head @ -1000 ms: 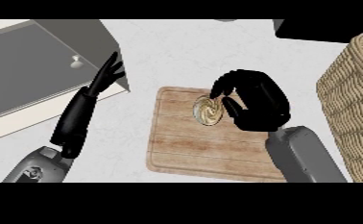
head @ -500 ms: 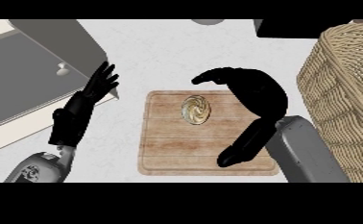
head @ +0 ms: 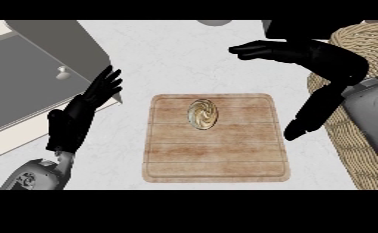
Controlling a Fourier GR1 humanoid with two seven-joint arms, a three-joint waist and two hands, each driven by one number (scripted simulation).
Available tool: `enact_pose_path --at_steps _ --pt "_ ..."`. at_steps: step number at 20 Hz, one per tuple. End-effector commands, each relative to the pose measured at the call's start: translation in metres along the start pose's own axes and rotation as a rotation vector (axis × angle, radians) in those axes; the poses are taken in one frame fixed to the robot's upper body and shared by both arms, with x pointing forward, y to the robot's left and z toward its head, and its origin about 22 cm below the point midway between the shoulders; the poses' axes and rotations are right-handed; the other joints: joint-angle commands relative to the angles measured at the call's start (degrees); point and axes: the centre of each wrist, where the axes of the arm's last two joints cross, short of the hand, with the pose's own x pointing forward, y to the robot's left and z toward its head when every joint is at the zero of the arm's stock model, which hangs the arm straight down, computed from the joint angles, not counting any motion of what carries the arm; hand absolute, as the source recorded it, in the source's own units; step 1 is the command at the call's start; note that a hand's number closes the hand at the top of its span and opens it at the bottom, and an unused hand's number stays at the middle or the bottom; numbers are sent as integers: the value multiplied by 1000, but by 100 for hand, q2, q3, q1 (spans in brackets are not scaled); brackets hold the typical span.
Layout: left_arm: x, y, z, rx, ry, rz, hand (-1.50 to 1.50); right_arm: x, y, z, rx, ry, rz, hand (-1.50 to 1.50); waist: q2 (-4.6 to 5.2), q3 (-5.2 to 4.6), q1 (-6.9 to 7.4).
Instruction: Pick the cupcake from the cutting board and place it in the basket
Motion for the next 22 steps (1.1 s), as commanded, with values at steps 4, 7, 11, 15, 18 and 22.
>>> enact_pose_path --at_steps 4,7,11,15,18,22 --pt "-40 36 2 113 136 -44 0 12 -34 3 311 103 52 -150 77 -61 80" --pt "-31 24 -17 96 152 -10 0 4 -33 0 333 90 43 -150 108 -53 -5" --pt "-31 23 -6 102 154 -39 0 -5 -30 -12 323 112 47 -150 56 -52 59" --pt "-26 30 -16 116 168 -4 0 -16 -25 -1 262 100 22 -150 51 -50 -55" --pt "-34 39 -18 116 173 -17 0 -37 -2 -5 243 130 53 -150 87 -51 -57" --pt "-30 31 -15 108 175 -15 0 -48 1 1 204 126 55 -150 56 -48 -68"
